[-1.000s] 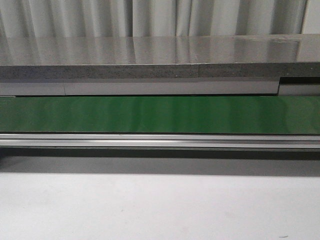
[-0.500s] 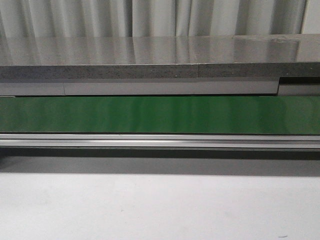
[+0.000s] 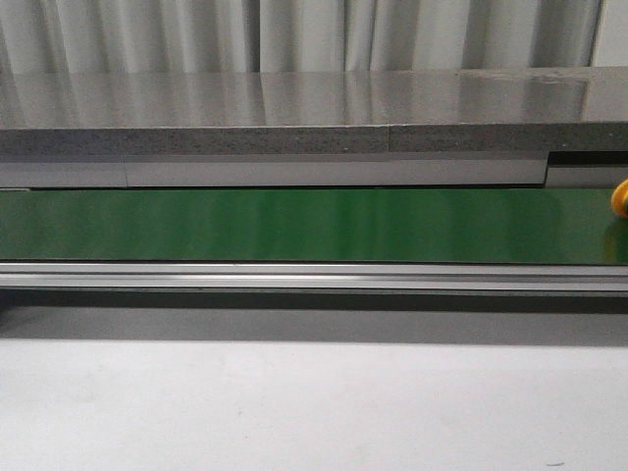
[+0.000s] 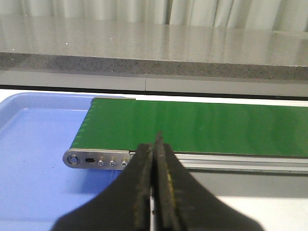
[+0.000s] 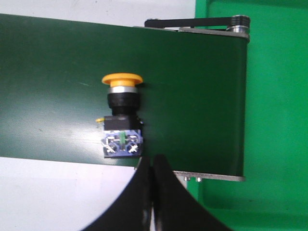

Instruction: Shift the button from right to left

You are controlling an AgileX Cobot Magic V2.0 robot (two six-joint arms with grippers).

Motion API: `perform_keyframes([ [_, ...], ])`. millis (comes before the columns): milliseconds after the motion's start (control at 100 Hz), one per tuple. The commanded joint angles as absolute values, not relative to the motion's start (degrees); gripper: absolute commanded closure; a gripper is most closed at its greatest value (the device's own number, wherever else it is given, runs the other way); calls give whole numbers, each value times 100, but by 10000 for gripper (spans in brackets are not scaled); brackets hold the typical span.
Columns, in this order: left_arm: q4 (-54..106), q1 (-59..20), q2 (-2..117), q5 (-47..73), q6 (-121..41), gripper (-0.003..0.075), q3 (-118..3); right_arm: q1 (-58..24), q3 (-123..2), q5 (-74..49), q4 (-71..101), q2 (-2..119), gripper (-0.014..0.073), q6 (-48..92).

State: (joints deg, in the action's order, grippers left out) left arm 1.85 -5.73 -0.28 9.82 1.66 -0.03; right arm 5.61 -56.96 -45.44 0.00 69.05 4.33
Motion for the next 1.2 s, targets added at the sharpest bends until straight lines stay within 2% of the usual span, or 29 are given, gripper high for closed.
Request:
perform_keyframes([
  [0, 235, -584, -210, 532, 221, 741, 251, 553, -5580, -4074, -168, 6456, 661, 481],
  [540, 235, -584, -210, 532, 221, 741, 251, 553, -3785, -3345, -176, 4374, 661, 481],
  [770, 235, -584, -210, 532, 221, 741, 251, 553, -2832, -2608, -169, 3149, 661, 481],
  [1190, 235, -584, -210, 532, 221, 741, 251, 553, -2086, -2376, -129, 1248, 661, 481],
])
